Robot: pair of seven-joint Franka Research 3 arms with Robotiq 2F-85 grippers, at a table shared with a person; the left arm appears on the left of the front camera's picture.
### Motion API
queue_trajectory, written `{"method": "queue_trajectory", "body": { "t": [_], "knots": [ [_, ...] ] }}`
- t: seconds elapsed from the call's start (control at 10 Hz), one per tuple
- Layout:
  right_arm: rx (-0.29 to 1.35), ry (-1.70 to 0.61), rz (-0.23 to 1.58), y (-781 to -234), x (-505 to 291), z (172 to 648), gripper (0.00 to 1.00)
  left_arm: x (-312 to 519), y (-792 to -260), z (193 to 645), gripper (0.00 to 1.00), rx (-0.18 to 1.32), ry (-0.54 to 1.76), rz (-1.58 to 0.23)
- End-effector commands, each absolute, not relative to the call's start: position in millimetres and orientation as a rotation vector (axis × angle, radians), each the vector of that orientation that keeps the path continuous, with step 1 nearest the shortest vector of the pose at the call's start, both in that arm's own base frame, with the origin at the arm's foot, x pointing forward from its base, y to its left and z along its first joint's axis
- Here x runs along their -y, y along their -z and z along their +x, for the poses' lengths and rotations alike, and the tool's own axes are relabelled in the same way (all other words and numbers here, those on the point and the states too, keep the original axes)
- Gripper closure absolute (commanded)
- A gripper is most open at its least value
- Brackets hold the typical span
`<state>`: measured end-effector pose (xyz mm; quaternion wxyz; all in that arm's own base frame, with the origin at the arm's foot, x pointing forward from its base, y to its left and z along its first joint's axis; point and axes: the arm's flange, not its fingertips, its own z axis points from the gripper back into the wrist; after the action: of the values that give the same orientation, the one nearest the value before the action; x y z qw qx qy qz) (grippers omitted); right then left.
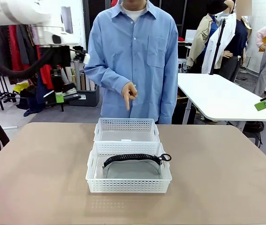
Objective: Distribute items into two baskets.
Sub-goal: Place the picked Stapler into the Organizing basket as instructed by the person.
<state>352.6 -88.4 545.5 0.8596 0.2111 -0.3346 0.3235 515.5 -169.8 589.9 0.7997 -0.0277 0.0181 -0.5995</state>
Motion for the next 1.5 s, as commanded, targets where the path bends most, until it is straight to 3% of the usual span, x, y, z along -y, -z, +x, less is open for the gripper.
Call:
{"method": "queue_trajectory", "body": {
  "t": [0.0, 0.6, 1.4],
  "knots": [
    [0.710, -0.684, 0.450, -545, 88, 353, 0.00, 198, -604, 542, 1.00, -0.079, 1.331, 0.010],
    [0.710, -0.684, 0.450, -545, 88, 353, 0.00, 294, -572, 613, 1.00, -0.149, 1.424, 0.066],
    [0.710, -0.684, 0.450, -545, 88, 353, 0.00, 354, -487, 615, 1.00, 0.034, 1.424, 0.023]
  ]
}}
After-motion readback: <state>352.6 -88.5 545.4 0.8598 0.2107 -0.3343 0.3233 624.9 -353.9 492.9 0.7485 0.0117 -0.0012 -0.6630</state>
